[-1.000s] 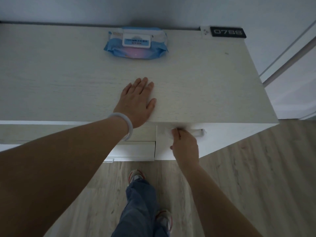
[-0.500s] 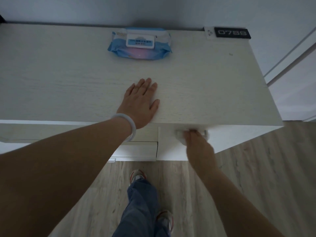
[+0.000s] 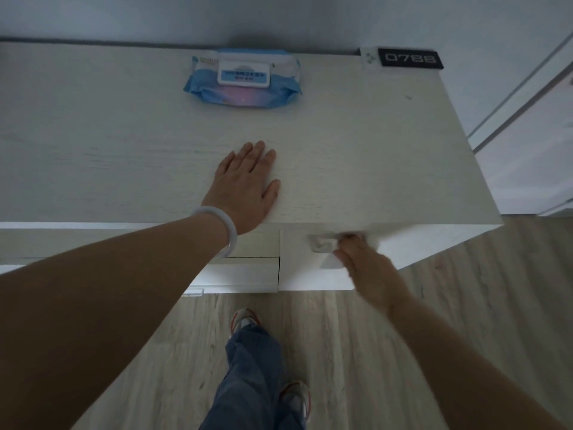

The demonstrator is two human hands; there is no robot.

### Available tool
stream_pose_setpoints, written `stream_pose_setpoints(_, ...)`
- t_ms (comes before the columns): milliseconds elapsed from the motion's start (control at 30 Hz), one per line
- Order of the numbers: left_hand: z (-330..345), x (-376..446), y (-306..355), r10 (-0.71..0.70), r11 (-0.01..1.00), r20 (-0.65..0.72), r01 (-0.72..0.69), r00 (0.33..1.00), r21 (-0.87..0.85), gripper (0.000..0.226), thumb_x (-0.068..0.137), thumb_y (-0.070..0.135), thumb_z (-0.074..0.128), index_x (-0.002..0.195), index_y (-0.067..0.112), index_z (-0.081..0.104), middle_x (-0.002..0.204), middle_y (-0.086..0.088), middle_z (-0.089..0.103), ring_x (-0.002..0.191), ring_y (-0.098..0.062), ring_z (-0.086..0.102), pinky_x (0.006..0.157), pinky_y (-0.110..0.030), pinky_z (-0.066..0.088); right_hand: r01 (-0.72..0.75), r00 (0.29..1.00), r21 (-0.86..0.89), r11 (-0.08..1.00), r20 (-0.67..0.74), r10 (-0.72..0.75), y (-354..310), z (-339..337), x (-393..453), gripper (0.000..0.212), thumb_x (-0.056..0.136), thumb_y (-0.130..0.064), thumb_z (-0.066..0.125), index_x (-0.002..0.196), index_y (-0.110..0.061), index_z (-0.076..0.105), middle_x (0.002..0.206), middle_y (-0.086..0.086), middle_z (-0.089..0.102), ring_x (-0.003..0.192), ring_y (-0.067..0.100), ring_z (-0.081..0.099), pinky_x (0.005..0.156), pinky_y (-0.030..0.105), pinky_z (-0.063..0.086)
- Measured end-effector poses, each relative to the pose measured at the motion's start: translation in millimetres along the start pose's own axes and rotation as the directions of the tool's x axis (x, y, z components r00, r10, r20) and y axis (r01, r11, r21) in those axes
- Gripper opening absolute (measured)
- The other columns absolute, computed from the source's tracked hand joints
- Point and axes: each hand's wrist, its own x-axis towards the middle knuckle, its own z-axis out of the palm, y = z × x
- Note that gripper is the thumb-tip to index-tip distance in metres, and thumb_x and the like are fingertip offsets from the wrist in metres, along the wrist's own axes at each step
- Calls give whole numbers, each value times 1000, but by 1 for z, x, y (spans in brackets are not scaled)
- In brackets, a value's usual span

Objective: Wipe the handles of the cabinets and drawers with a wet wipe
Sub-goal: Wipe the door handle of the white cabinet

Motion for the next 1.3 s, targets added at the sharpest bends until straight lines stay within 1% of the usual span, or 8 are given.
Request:
stream_pose_setpoints(167,0,0,0,0,1000,-1,0,1000,0,58,99,44,30,151,18,25,160,-6,19,148,-22,14,121,-39,9,-28,998,108,994,54,22,22,-7,8,27,101,-36,39,101,-17,59,94,-11,54,87,21,63,72,30,42)
stream_pose_setpoints(300,0,0,0,0,1000,-5,0,1000,12,60,98,45,26,151,17,26,159,-6,21,148,-22,16,120,-39,10,43,999,79,996,-18,-42,15,9,1,40,100,-39,40,117,-9,60,118,7,61,94,32,64,77,34,47)
stream_pose_setpoints(400,1,0,1,1,1000,-5,-1,1000,7,66,93,49,20,150,17,27,159,-6,23,147,-22,17,120,-39,11,88,989,-3,996,118,-87,30,-17,8,38,100,-34,46,128,-11,59,129,4,61,112,24,60,91,30,42)
stream_pose_setpoints(533,1,1,-2,-13,1000,-8,13,1000,17,66,93,49,20,151,18,28,159,-5,22,147,-21,17,120,-38,10,6,978,3,1000,210,-6,28,-31,12,40,95,-41,53,132,-25,57,127,-11,62,109,10,58,89,17,37)
stream_pose_setpoints(667,2,0,0,-6,1000,-7,7,1000,18,71,90,52,13,151,18,27,159,-5,22,147,-22,17,120,-38,11,-10,1000,56,998,8,9,19,-36,-12,35,90,-34,63,125,-35,61,121,-27,58,79,-3,62,82,21,49)
stream_pose_setpoints(800,1,0,0,-3,1000,-7,3,1000,6,73,89,53,11,151,18,27,159,-6,22,147,-22,17,120,-39,11,-169,920,24,985,-355,166,13,-20,-36,32,91,-3,58,122,-8,64,122,7,64,110,23,62,94,28,43)
stream_pose_setpoints(933,1,0,1,-7,1000,-8,7,1000,7,70,91,51,15,151,18,27,159,-6,22,147,-22,17,120,-39,11,-219,939,107,970,-248,239,-2,9,-41,52,91,10,47,142,-1,42,146,9,43,132,22,45,107,25,33)
stream_pose_setpoints(1300,0,0,2,-11,1000,8,11,1000,11,67,92,50,18,152,18,25,160,-5,20,148,-21,15,121,-38,9,-232,916,167,958,-293,273,-5,15,-35,63,87,15,43,146,-4,36,143,6,43,121,22,53,92,18,39)
